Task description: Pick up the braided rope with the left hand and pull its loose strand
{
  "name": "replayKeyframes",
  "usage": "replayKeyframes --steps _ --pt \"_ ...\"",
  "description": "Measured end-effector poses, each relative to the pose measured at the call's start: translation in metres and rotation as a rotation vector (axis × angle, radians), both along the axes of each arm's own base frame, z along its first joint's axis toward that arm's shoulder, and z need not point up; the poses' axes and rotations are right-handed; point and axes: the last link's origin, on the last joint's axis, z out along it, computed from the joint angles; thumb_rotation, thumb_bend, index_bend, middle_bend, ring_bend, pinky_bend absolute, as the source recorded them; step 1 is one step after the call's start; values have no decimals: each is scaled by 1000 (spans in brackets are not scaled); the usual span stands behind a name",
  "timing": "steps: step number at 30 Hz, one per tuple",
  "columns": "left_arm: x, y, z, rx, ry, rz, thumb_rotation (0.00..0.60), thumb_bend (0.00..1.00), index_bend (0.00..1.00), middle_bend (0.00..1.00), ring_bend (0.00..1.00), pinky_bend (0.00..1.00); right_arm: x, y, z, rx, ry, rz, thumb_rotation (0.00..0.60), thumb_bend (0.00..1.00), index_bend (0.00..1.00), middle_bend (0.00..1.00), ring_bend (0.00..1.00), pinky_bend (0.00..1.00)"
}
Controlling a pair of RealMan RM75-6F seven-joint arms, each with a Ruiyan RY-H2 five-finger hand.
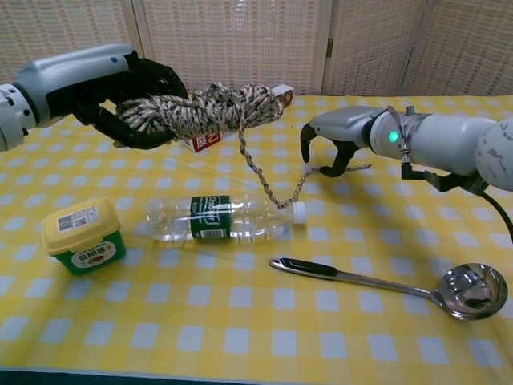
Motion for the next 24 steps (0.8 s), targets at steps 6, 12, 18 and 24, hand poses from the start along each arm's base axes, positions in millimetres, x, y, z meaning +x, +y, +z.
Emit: replayKeyframes --steps 6,12,18,24 --pt "-2 2 0 -3 1 9 600 727 727 701 672 708 3 -5 -14 -3 6 -7 600 481 376 141 88 0" --pt "-2 2 0 -4 1 11 600 727 727 701 672 708 4 -8 -24 -6 2 -17 600 482 393 143 89 0" --pt "-3 3 -2 -7 1 13 600 727 727 701 670 708 4 -11 -28 -9 0 -22 600 481 422 151 89 0" --pt "-4 3 -1 -6 -2 14 600 727 726 701 668 708 3 -12 -31 -14 7 -22 600 482 429 153 91 0"
